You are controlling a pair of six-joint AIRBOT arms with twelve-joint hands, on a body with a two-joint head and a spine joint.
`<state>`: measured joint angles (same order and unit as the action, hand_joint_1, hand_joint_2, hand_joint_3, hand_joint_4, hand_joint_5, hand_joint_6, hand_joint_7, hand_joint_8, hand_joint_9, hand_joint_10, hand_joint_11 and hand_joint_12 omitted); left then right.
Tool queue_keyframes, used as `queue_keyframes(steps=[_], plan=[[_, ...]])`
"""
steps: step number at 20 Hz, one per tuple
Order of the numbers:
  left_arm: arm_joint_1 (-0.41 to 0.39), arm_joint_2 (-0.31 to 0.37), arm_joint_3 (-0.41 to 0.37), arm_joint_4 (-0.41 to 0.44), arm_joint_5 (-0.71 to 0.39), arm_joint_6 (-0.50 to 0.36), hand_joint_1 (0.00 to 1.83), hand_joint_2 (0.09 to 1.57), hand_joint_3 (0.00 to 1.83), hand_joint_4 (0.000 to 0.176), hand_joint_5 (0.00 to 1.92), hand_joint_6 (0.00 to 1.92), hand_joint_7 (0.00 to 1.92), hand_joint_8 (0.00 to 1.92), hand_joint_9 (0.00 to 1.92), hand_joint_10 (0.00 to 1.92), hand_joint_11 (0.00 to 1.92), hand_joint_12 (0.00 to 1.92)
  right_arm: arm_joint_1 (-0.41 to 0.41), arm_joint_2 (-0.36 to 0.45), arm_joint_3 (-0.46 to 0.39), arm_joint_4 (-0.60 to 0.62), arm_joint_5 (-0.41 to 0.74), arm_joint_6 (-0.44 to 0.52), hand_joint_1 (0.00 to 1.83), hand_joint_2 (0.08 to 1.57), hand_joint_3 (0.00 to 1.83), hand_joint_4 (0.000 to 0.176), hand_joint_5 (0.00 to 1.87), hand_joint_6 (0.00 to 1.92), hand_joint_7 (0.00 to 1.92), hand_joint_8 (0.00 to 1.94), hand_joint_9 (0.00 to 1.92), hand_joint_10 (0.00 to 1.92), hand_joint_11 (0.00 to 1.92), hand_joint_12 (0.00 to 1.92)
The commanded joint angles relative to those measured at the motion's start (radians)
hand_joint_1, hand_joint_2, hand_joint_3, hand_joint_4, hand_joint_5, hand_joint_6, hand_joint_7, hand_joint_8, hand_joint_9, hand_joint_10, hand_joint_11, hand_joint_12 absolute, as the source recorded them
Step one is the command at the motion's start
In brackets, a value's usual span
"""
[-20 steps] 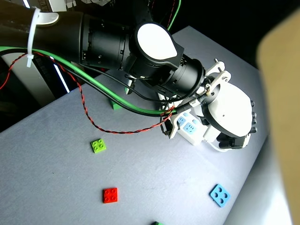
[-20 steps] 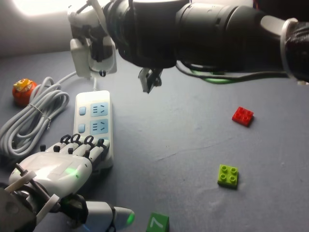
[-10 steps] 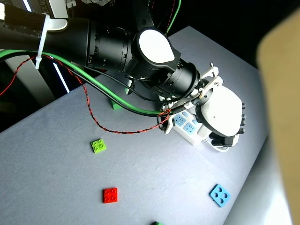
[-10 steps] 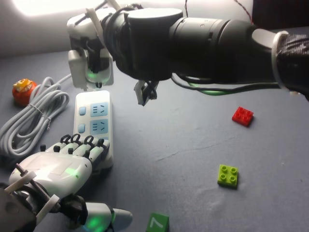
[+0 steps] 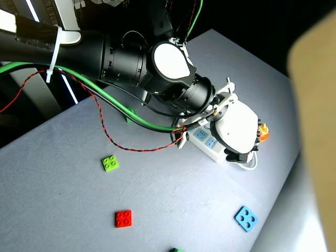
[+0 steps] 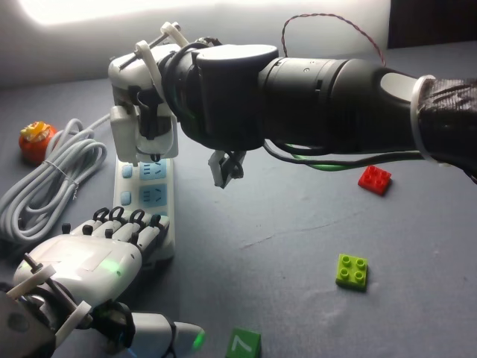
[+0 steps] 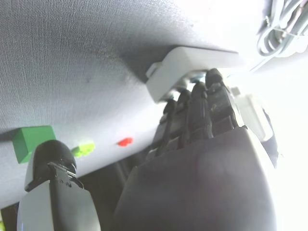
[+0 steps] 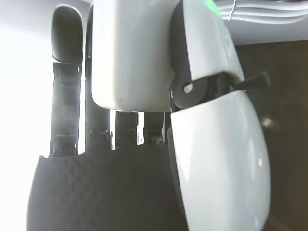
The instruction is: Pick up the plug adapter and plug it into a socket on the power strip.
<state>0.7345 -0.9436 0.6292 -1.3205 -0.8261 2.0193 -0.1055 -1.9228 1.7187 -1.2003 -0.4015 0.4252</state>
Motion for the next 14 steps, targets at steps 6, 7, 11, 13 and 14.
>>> queue_keyframes(steps=[6,7,11,13,14], plan=[[0.005,-0.007,0.006,-0.006,0.006,0.005,0.31,0.94,0.00,0.000,0.00,0.00,0.00,0.00,0.00,0.00,0.00,0.00,0.005,0.020,-0.030,-0.041,0.018,-0.027,1.38,1.10,0.00,0.000,0.98,1.00,1.03,0.83,0.94,1.12,0.72,1.12],[0.005,-0.007,0.006,-0.006,0.006,0.005,0.31,0.94,0.00,0.000,0.00,0.00,0.00,0.00,0.00,0.00,0.00,0.00,0.004,0.023,-0.035,-0.041,0.017,-0.030,1.38,1.10,0.00,0.000,0.98,1.00,1.03,0.83,0.94,1.12,0.72,1.12],[0.003,-0.007,0.006,-0.006,0.006,0.006,0.33,0.96,0.00,0.000,0.00,0.00,0.00,0.00,0.00,0.00,0.00,0.00,0.004,0.027,-0.037,-0.041,0.017,-0.037,1.37,1.10,0.00,0.000,0.96,1.03,1.01,0.85,0.91,1.14,0.69,1.13],[0.003,-0.007,0.006,-0.006,0.006,0.006,0.31,0.96,0.00,0.000,0.00,0.00,0.00,0.00,0.00,0.00,0.00,0.00,0.002,0.029,-0.037,-0.041,0.018,-0.042,1.37,1.11,0.00,0.000,0.96,1.04,1.01,0.87,0.90,1.16,0.69,1.15],[0.003,-0.007,0.006,-0.006,0.006,0.006,0.31,0.95,0.00,0.000,0.00,0.00,0.00,0.00,0.00,0.00,0.00,0.00,0.000,0.030,-0.037,-0.041,0.020,-0.041,1.37,1.10,0.00,0.000,0.97,1.02,1.02,0.85,0.92,1.13,0.70,1.14]])
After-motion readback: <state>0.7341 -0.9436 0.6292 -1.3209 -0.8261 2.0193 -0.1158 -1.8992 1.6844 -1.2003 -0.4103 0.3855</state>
